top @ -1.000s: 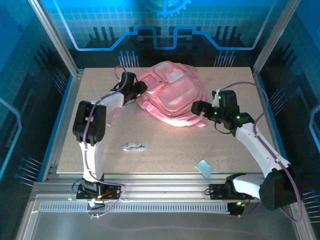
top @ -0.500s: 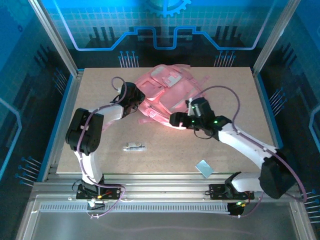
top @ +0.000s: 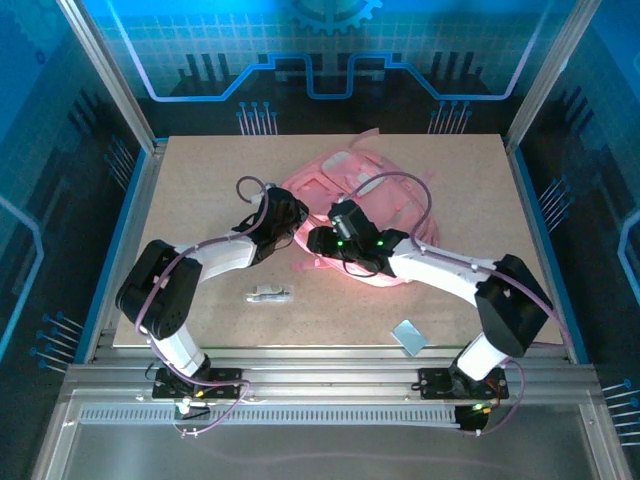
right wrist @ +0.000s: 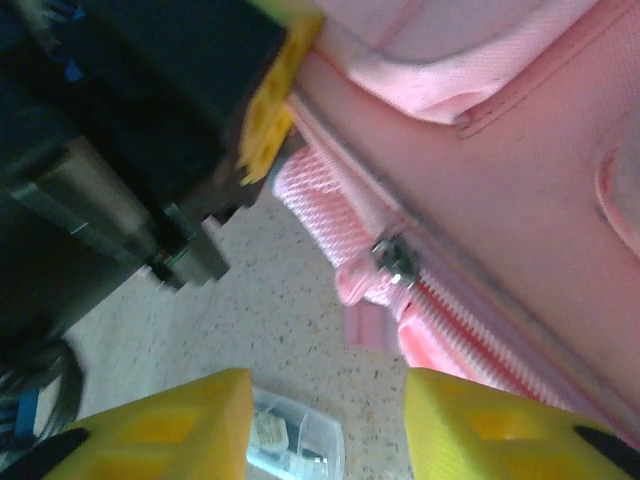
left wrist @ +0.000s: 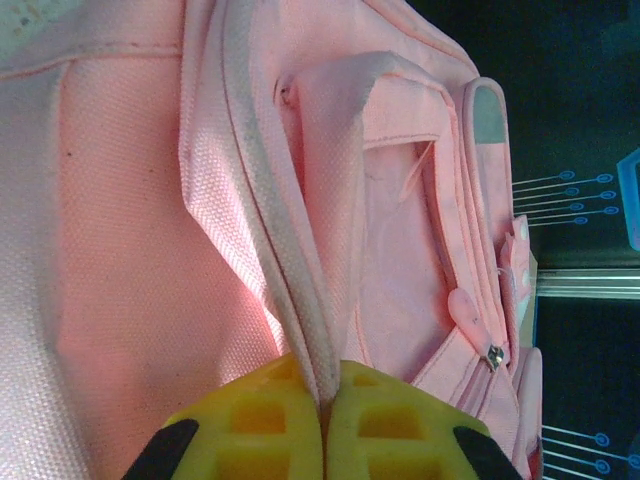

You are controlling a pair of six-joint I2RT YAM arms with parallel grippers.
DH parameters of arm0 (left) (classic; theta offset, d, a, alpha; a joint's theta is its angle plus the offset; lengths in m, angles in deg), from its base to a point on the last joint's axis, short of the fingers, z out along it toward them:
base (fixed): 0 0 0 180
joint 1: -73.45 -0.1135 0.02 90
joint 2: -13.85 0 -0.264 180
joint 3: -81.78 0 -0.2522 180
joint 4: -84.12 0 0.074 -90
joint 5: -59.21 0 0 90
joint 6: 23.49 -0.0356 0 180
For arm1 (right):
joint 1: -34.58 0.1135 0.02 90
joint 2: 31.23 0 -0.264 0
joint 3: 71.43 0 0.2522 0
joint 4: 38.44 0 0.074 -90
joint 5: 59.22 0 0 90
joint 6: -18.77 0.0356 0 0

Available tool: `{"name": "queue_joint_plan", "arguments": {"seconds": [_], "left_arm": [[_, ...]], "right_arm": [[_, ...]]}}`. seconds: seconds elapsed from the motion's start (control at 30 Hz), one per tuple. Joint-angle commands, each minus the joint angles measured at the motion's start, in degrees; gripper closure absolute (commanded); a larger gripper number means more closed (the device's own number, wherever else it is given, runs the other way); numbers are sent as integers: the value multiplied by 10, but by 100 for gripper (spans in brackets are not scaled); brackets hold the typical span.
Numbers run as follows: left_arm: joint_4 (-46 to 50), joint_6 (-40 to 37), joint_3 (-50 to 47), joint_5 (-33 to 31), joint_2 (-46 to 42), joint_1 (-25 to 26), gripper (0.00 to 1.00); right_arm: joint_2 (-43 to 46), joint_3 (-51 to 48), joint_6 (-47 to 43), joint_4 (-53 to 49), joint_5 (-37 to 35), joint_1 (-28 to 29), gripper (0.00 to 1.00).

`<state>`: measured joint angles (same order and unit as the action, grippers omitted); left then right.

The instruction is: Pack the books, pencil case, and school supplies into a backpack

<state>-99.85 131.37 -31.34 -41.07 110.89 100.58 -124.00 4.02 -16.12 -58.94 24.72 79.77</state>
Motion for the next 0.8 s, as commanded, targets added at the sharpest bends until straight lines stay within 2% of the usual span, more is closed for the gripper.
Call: {"name": "queue_joint_plan", "arguments": {"seconds": [0.0, 0.23, 0.47, 0.77], "left_arm": [[-60, 16, -7, -1, -38, 6, 100], [-77, 27, -25, -3, -46, 7, 100], [-90, 36, -48, -4, -54, 7, 100], [-88, 30, -58, -17, -70, 6, 100]], "right_arm": [[-31, 27, 42, 15, -50, 6, 59], [-104, 55, 79, 48, -81, 8, 64], [-182, 135, 61, 7, -157, 4, 62], [-224, 175, 31, -47, -172, 0, 82]]}}
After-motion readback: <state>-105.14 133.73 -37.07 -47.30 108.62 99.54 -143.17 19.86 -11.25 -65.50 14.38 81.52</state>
